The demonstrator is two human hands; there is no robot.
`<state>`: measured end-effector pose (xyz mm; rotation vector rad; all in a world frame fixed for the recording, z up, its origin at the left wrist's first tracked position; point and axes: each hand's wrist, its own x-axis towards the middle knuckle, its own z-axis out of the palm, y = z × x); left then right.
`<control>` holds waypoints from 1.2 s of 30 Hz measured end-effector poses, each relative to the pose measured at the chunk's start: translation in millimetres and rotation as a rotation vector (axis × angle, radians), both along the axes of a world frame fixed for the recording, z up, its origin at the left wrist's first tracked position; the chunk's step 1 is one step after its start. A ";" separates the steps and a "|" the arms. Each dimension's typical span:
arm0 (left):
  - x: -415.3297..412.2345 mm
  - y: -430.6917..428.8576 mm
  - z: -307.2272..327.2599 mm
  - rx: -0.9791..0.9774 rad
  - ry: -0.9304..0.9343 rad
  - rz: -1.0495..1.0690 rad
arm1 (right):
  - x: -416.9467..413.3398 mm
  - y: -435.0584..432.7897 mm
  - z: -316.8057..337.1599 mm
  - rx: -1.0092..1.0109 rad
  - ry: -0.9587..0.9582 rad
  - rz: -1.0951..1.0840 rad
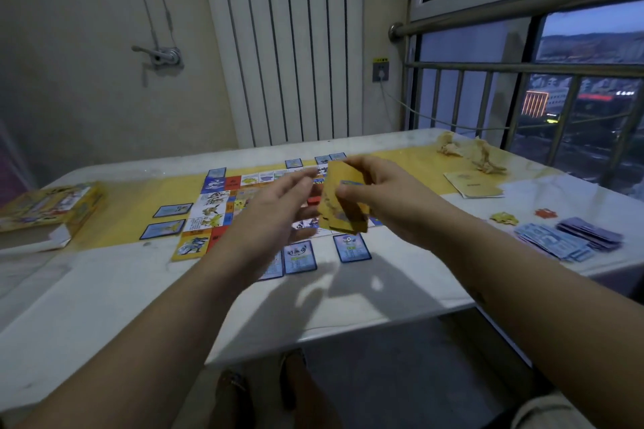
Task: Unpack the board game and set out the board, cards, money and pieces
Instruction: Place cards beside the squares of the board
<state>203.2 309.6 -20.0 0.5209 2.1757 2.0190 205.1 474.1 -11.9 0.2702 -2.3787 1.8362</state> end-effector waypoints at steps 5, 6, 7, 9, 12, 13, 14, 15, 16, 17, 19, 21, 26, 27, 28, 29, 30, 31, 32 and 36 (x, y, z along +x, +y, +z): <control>19.0 -13.3 15.8 0.238 -0.233 -0.205 | 12.5 -35.2 16.5 0.023 0.202 0.130; 20.5 -18.1 16.3 0.251 -0.255 -0.216 | 13.2 -39.1 17.0 0.050 0.210 0.153; 21.9 -22.4 16.3 0.248 -0.260 -0.218 | 13.7 -42.3 17.0 0.079 0.209 0.179; 23.1 -29.3 13.7 0.230 -0.267 -0.206 | 14.9 -47.3 16.5 0.134 0.200 0.231; 22.1 -34.3 5.5 0.243 -0.308 -0.143 | 20.1 -49.7 17.3 0.333 0.241 0.199; 21.9 -35.7 2.5 0.245 -0.318 -0.105 | 22.4 -48.6 15.8 0.456 0.281 0.180; 22.3 -36.6 -0.3 0.241 -0.330 -0.073 | 25.8 -48.2 13.4 0.569 0.313 0.194; 23.0 -37.3 -2.8 0.221 -0.337 -0.062 | 30.8 -50.0 10.4 0.652 0.328 0.228; 24.3 -36.6 -5.1 0.183 -0.339 -0.071 | 35.8 -54.0 6.8 0.700 0.331 0.264; 26.2 -35.8 -7.5 0.135 -0.333 -0.091 | 38.9 -58.9 2.1 0.725 0.348 0.285; 29.4 -35.3 -12.8 0.056 -0.333 -0.118 | 37.8 -67.3 -9.7 0.730 0.428 0.277; 30.4 -38.9 -16.8 0.030 -0.340 -0.142 | 34.4 -72.0 -19.7 0.681 0.490 0.251; 27.2 -63.4 -25.8 0.287 -0.451 -0.252 | 27.9 -70.0 -36.9 0.485 0.553 0.168; 26.4 -65.6 -27.4 0.363 -0.473 -0.236 | 26.7 -70.6 -40.2 0.454 0.550 0.150; 26.0 -66.1 -29.0 0.426 -0.483 -0.204 | 25.4 -71.9 -43.4 0.438 0.546 0.138; 26.1 -65.7 -30.6 0.462 -0.487 -0.165 | 24.5 -73.9 -46.6 0.435 0.543 0.137; 26.5 -64.6 -32.2 0.475 -0.490 -0.125 | 23.9 -76.1 -49.4 0.439 0.543 0.145; 26.2 -64.2 -34.8 0.481 -0.486 -0.100 | 23.7 -78.1 -51.6 0.447 0.542 0.157; 25.4 -64.3 -38.2 0.489 -0.482 -0.084 | 23.6 -79.4 -53.3 0.454 0.535 0.170; 24.4 -67.0 -45.8 0.411 -0.405 -0.064 | 25.9 -79.9 -56.9 0.467 0.445 0.210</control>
